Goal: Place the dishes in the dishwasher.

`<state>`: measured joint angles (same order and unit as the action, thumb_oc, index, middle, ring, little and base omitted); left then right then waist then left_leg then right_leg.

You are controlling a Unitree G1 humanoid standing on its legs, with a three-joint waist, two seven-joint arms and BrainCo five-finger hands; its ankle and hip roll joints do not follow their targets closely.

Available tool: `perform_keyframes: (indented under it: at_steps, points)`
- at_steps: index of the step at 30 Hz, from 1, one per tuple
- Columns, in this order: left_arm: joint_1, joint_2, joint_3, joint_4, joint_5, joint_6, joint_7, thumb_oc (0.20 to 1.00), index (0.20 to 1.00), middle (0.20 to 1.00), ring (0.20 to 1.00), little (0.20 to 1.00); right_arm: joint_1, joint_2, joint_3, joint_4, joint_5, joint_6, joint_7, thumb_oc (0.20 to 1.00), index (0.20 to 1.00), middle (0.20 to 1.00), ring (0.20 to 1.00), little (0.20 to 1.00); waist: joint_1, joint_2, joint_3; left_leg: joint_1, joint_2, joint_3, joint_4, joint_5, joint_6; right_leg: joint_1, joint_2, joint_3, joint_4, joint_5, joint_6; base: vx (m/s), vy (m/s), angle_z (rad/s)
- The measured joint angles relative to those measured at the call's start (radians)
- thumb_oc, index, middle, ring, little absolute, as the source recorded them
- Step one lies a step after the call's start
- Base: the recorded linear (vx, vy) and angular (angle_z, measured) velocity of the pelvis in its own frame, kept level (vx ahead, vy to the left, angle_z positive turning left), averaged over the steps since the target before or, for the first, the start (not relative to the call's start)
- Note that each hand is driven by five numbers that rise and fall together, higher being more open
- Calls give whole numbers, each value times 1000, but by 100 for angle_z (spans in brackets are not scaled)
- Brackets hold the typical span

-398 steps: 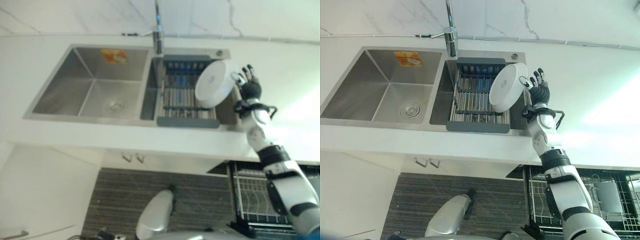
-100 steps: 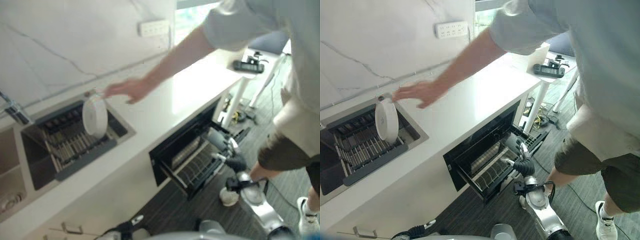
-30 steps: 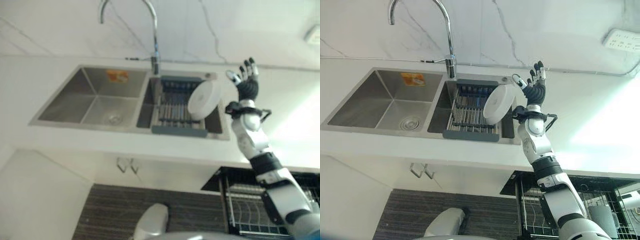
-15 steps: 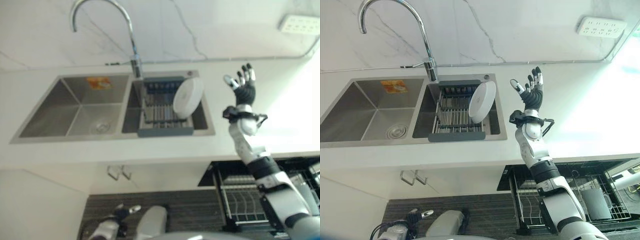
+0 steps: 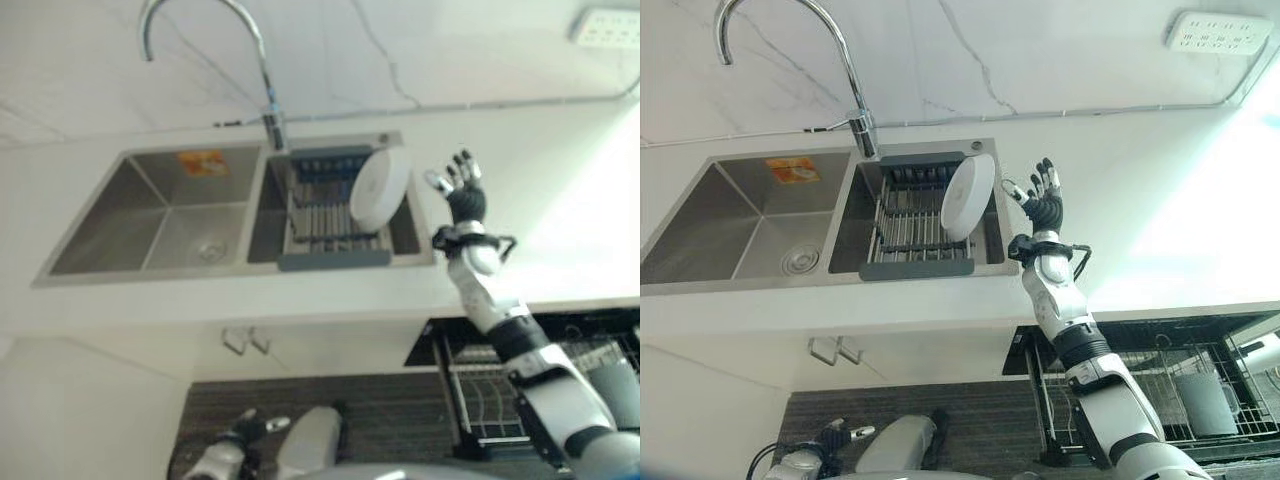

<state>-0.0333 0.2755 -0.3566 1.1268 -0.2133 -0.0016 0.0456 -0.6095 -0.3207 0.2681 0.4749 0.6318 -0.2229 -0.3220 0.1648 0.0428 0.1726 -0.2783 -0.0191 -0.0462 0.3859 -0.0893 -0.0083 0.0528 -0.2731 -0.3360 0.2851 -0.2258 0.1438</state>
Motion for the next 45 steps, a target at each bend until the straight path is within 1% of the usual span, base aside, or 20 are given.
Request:
perform_keyframes:
  at_steps: [4,8,13,17,20,23,27,31,45]
  points:
    - [0,1,1,-32,-2,4,-1,1000,1000,1000,1000,1000,-4,0,-1,0,9,1,9,1000,1000,1000,1000,1000,11,17,55,-4,-1,-3,-1,6,-1,-8,-3,-1,14,-4,3,-9,1,2]
    - [15,2,1,-27,-2,5,-1,1000,1000,1000,1000,1000,-7,0,-1,-1,17,-5,10,1000,1000,1000,1000,1000,15,18,78,-12,-3,-6,-1,7,-1,-23,-6,-1,14,-5,5,-10,3,0]
    - [24,3,2,-16,-2,4,-3,1000,1000,1000,1000,1000,-22,-1,-4,0,17,-5,11,1000,1000,1000,1000,1000,16,21,83,-21,-4,-8,-1,12,2,-27,-6,-1,15,-5,5,-7,1,0]
    - [23,3,5,8,-12,9,-15,1000,1000,1000,1000,1000,-36,0,-2,0,17,-5,25,1000,1000,1000,1000,1000,17,31,94,-21,-5,-10,-1,12,2,-26,-7,-2,15,-5,5,0,0,0]
    - [24,2,15,40,-80,28,-36,1000,1000,1000,1000,1000,-40,0,-2,0,16,-5,29,1000,1000,1000,1000,1000,18,30,95,-23,-7,-11,-1,12,2,-26,-8,-4,15,-5,5,-4,-4,1]
    - [24,-2,25,51,-82,30,-45,1000,1000,1000,1000,1000,-50,-1,-4,0,15,-6,17,1000,1000,1000,1000,1000,19,29,95,-30,-11,-20,0,13,2,-28,-7,-10,15,-4,6,-9,-4,7]
    - [24,-6,41,52,-84,36,-51,1000,1000,1000,1000,1000,-54,-1,-4,-3,-5,-27,-3,1000,1000,1000,1000,1000,21,22,100,-35,-13,-23,0,14,1,-31,-7,-11,16,-2,11,2,2,1]
    - [24,-7,44,51,-85,40,-51,1000,1000,1000,1000,1000,-54,0,-1,-23,-24,-28,-22,1000,1000,1000,1000,1000,23,18,103,-35,-14,-24,0,14,1,-29,-7,-10,15,-1,11,0,0,0]
    - [21,-8,43,51,-85,40,-51,1000,1000,1000,1000,1000,-54,0,-1,-23,-44,-28,-22,1000,1000,1000,1000,1000,34,17,107,-39,-21,-23,1,14,1,-25,-12,-23,16,-1,11,-4,5,2]
